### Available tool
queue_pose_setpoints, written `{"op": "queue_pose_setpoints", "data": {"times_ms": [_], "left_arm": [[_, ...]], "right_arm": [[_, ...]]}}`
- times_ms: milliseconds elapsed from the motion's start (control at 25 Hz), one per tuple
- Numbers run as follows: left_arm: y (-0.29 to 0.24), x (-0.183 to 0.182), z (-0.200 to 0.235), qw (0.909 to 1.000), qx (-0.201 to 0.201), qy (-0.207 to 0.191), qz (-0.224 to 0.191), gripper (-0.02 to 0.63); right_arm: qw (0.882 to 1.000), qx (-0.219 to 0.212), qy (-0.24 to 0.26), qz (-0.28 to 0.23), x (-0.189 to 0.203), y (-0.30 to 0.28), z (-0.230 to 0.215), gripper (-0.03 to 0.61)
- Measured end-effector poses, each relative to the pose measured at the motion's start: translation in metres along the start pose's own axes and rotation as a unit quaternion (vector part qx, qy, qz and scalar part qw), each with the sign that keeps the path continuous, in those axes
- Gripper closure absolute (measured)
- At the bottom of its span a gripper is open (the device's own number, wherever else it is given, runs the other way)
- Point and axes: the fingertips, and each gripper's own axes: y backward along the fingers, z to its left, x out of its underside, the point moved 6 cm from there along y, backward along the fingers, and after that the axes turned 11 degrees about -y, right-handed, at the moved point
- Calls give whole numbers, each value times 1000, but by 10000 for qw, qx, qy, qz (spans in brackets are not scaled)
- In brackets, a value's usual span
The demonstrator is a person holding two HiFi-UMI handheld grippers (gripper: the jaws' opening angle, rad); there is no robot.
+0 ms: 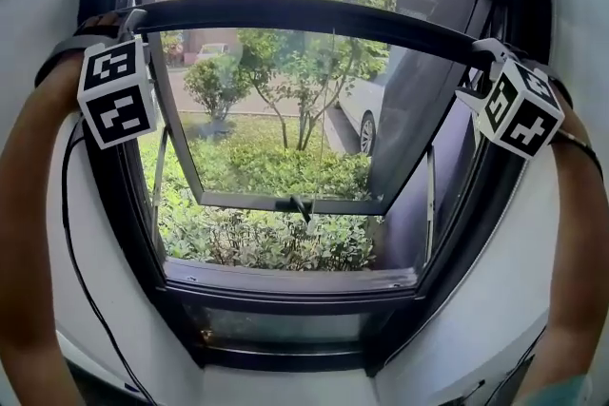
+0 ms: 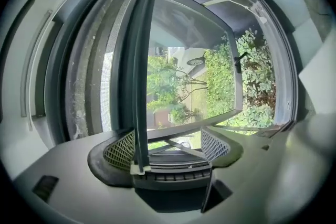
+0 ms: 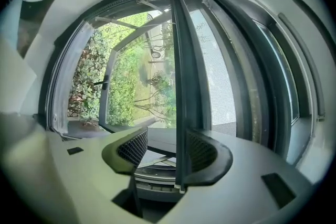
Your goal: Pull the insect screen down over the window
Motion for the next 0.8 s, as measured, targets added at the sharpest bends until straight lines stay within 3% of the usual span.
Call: {"op": "queue_pose_setpoints", "data": {"times_ms": [160,560,800], "left_arm": [[3,-7,-34,9990,413,-133,-66,226],[13,-20,-117,9934,1075,-367,-176,239],[21,-22,-149,9913,1224,-433,-211,239]], "right_arm": [[9985,-524,35,183,5,-3,34,347],[9902,-1311,250,407,20,-3,112,359],[9856,-1592,264,504,24,1,140,365]]}}
